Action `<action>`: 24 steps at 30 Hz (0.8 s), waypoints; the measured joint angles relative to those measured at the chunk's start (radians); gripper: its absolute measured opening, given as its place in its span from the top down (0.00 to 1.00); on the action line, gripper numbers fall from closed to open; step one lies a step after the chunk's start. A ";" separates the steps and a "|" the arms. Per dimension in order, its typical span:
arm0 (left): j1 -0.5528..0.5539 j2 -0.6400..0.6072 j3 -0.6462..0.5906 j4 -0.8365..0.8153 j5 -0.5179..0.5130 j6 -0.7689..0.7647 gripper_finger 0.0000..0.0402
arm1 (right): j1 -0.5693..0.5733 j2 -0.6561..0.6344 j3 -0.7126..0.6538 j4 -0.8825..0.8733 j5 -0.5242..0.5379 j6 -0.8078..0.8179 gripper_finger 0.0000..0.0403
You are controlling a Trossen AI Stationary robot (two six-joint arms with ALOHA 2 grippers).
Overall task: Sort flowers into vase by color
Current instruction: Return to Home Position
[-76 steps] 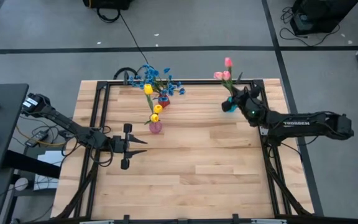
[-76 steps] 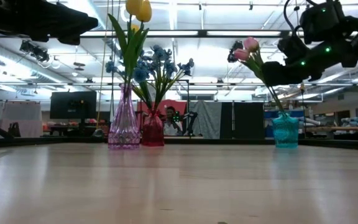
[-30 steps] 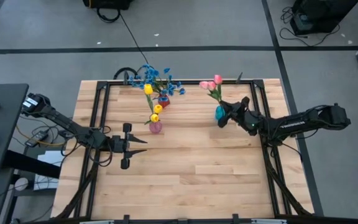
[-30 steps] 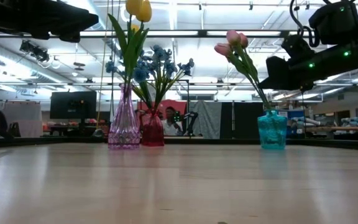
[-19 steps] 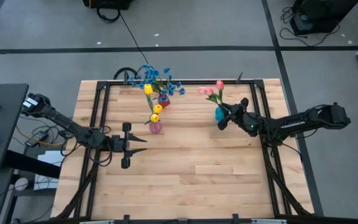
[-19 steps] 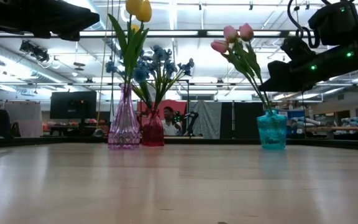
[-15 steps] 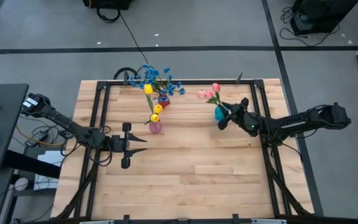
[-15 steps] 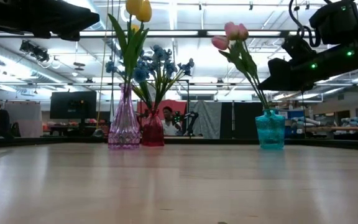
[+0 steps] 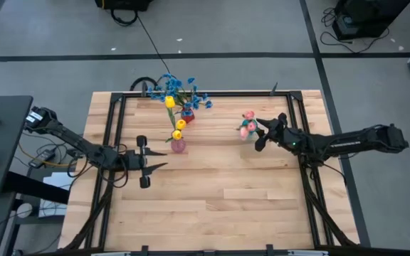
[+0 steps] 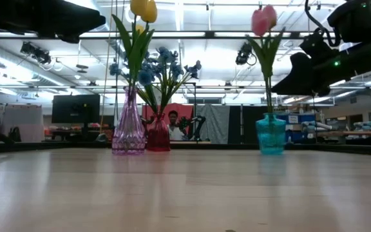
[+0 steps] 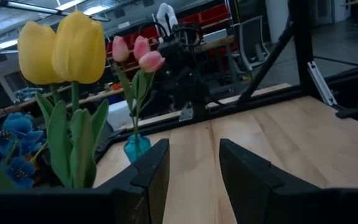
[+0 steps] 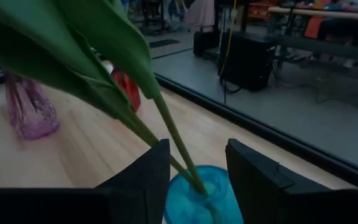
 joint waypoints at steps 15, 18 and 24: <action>0.000 0.000 0.000 0.041 0.000 -0.016 0.63 | -0.073 -0.055 0.050 -0.184 -0.016 0.049 0.59; -0.001 -0.005 0.000 0.039 0.000 -0.010 0.63 | -0.073 -0.083 0.093 -0.316 -0.019 0.080 0.59; -0.037 -0.097 0.000 0.017 0.000 0.031 0.63 | -0.058 -0.182 0.114 -0.463 -0.091 0.143 0.59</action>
